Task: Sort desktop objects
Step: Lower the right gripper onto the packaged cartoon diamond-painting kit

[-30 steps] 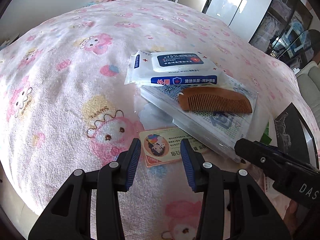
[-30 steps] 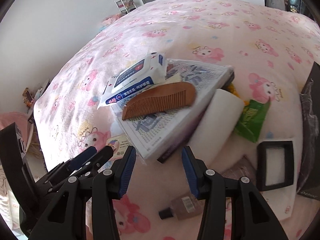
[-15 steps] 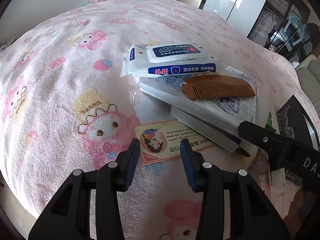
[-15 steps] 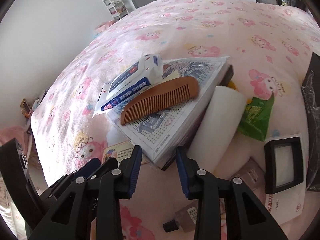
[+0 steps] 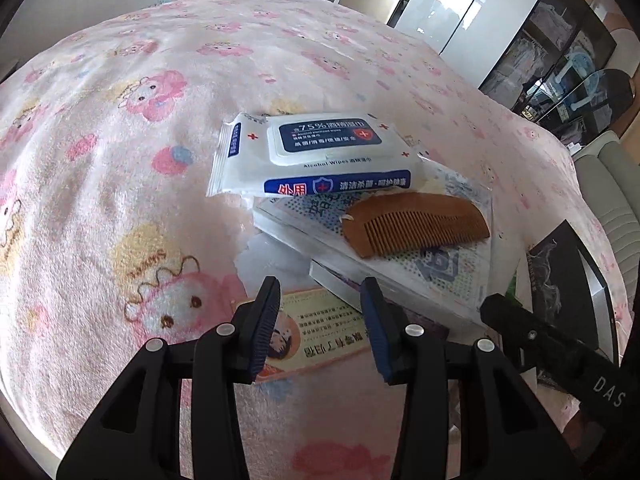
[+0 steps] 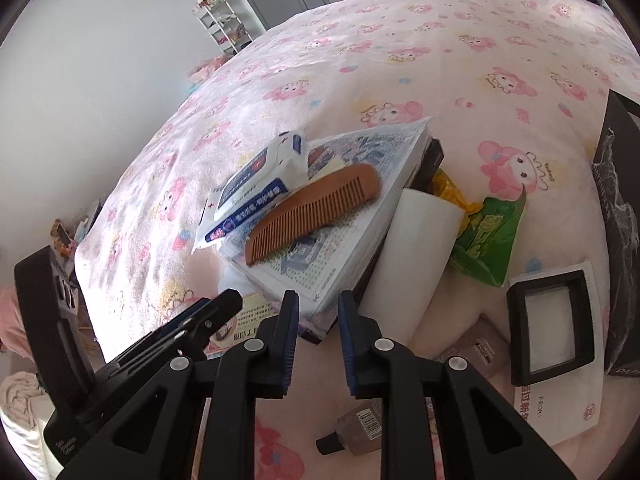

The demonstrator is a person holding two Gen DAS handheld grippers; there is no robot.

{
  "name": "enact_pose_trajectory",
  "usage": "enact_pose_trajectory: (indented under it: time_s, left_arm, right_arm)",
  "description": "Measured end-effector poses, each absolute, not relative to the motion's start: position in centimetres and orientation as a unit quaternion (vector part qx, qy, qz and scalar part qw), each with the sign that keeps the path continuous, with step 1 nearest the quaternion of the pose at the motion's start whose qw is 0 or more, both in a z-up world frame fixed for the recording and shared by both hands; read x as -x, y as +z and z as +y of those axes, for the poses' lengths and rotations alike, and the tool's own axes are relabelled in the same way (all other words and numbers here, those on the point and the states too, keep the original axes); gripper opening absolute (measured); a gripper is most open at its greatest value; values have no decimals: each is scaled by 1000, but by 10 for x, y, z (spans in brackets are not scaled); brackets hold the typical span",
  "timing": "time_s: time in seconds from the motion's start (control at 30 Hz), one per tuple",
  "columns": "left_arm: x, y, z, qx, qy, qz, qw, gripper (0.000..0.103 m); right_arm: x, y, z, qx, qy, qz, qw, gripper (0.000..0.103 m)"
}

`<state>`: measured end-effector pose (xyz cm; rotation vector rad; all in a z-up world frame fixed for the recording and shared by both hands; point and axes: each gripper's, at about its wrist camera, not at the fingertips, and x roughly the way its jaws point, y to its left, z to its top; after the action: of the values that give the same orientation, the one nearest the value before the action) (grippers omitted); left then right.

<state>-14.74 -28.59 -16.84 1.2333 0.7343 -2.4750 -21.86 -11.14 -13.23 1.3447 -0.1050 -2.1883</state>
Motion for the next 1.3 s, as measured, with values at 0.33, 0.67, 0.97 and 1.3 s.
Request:
enact_pose_trajectory:
  time_s: [0.33, 0.67, 0.97, 1.3]
  left_arm:
    - [143, -179, -293, -437, -851, 249, 152, 42]
    - [150, -172, -278, -436, -858, 241, 125, 42]
    - [161, -184, -309, -437, -851, 248, 153, 42]
    - [196, -203, -362, -439, -844, 276, 138, 45]
  right_arm:
    - [238, -154, -123, -525, -798, -64, 290, 25]
    - [220, -126, -105, -486, -823, -44, 292, 0]
    - [223, -143, -110, -514, -806, -44, 292, 2]
    - [238, -155, -129, -535, -791, -44, 293, 32]
